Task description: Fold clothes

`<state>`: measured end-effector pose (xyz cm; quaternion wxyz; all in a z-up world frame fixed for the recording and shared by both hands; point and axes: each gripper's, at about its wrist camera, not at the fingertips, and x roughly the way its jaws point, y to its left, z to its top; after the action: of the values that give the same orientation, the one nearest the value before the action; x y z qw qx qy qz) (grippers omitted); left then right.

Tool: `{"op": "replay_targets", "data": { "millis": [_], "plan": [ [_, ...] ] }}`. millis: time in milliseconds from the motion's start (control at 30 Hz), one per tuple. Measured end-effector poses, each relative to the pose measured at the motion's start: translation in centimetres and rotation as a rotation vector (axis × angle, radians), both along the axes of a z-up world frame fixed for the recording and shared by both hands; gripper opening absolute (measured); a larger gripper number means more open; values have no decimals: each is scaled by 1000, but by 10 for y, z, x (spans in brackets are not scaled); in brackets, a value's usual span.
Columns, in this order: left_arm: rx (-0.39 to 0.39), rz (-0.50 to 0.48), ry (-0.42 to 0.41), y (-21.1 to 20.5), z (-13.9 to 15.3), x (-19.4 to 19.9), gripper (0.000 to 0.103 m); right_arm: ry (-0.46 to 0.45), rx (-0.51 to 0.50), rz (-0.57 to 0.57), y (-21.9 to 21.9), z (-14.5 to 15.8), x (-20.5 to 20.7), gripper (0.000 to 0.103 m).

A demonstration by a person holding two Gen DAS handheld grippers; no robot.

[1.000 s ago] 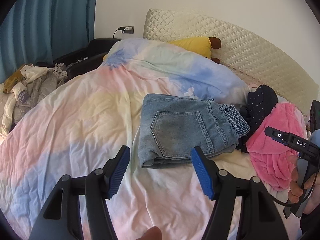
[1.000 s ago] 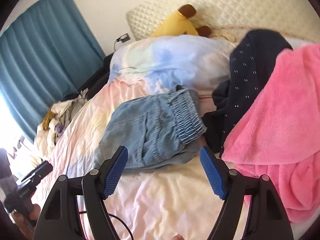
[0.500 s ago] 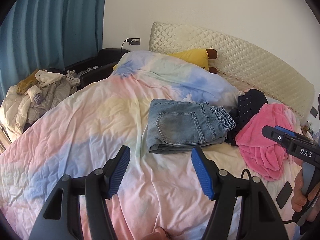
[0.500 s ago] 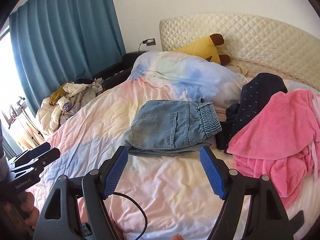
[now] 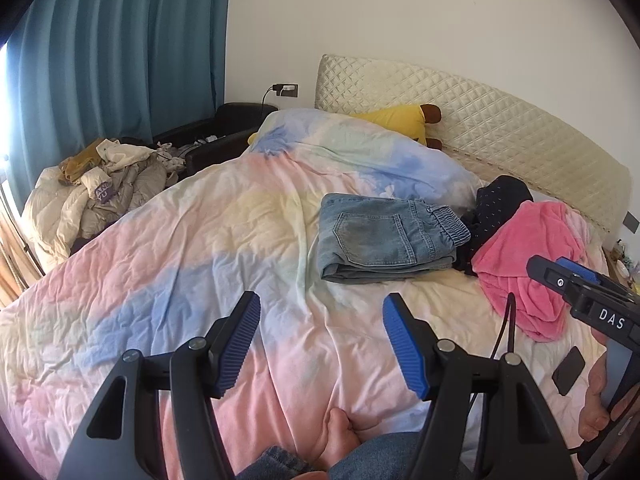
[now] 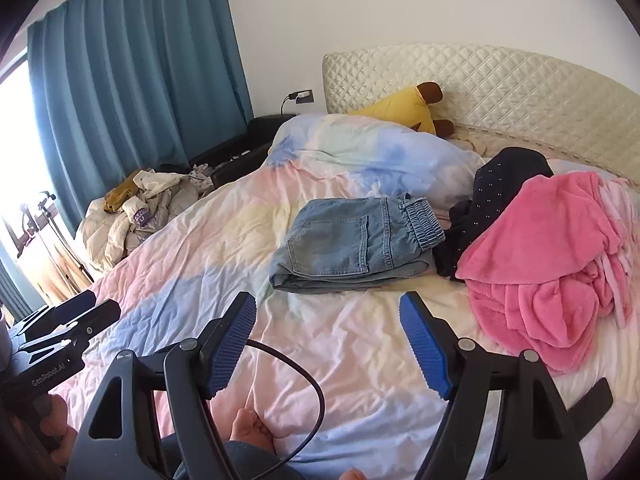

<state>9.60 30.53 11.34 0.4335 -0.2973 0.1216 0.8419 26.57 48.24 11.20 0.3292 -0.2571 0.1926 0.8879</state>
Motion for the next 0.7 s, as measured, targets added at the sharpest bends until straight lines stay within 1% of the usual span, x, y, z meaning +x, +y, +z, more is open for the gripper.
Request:
{"op": "replay_targets", "data": {
  "millis": [133, 433, 600, 700],
  "plan": [
    [-3, 8, 12, -14, 0, 7, 66, -3, 33, -13, -20, 3, 3, 76],
    [23, 39, 43, -39, 1, 17, 66, -20, 105, -30, -59, 0, 2, 76],
    [22, 35, 63, -44, -2, 22, 66, -29, 92, -47, -64, -9, 2, 76],
    [27, 33, 61, -47, -3, 21, 66, -42, 89, -57, -66, -14, 0, 76]
  ]
}}
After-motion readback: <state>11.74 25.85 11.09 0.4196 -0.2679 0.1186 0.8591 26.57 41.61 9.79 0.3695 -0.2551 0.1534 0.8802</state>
